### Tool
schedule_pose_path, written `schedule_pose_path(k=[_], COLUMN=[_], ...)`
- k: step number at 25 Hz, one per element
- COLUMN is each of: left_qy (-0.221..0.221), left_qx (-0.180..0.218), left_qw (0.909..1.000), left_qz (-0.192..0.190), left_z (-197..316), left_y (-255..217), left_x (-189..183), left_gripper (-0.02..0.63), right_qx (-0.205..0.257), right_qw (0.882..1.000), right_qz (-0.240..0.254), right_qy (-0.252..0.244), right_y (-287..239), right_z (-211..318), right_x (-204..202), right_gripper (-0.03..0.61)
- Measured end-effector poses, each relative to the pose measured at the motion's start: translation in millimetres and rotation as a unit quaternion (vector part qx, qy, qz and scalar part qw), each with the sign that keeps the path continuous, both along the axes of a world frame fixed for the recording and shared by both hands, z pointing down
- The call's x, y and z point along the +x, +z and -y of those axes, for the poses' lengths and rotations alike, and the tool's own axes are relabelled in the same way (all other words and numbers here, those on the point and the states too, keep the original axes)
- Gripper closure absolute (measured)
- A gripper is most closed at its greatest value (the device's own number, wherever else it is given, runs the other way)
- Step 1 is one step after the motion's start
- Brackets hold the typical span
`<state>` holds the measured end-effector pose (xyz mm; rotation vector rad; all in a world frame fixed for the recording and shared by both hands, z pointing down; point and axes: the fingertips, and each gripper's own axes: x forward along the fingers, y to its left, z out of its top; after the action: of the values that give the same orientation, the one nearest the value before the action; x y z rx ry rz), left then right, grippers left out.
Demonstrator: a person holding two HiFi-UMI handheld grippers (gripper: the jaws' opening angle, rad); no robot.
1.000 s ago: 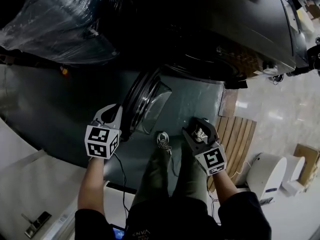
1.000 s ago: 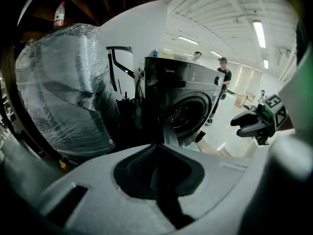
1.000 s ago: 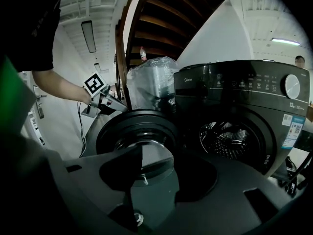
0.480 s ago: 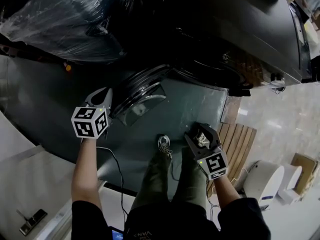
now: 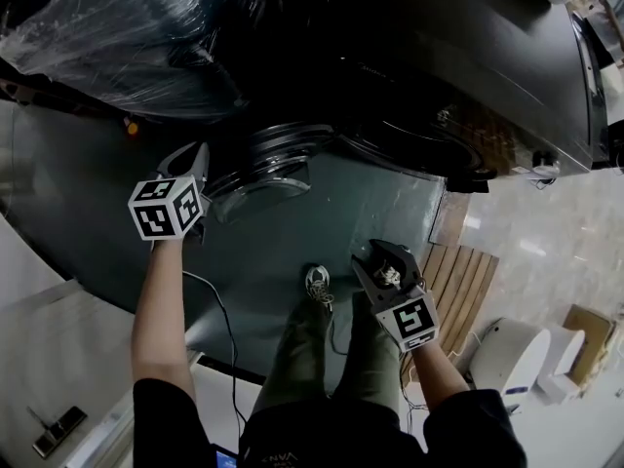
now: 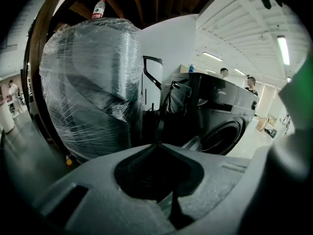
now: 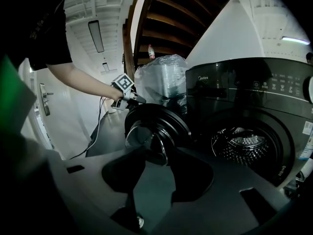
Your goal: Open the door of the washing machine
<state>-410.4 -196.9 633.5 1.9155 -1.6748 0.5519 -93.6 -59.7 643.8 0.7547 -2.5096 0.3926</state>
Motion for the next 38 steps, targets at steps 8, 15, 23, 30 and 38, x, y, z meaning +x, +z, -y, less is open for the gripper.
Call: schedule_pose_path(k=[8, 15, 23, 30, 38], left_qy=[0.009, 0.010, -0.006, -0.007, -0.004], left_qx=[0.004, 0.029, 0.064, 0.087, 0.120], left_qw=[0.9996, 0.9984, 0.9946, 0.9937, 0.9916], left_qz=[0.026, 0.047, 0.082, 0.070, 0.048], left_z=[36, 52, 48, 18, -28], left_y=[4, 1, -8, -29, -69], left_x=[2, -3, -6, 13, 50], left_gripper=[0.597, 0.597, 0.597, 0.597, 0.597], right_qx=[0.017, 0.011, 0.011, 0.020, 0.042], right_qw=[1.000, 1.000, 1.000, 1.000, 0.999], right_qz=[0.001, -0.001, -0.003, 0.002, 0.010], right_qy=[-0.008, -0.001, 0.008, -0.002, -0.012], right_y=[-6, -3, -7, -30, -75], right_z=[5, 8, 17, 19, 25], right_x=[-11, -4, -1, -9, -13], right_gripper=[0.488, 0.495, 0.499, 0.531, 0.569])
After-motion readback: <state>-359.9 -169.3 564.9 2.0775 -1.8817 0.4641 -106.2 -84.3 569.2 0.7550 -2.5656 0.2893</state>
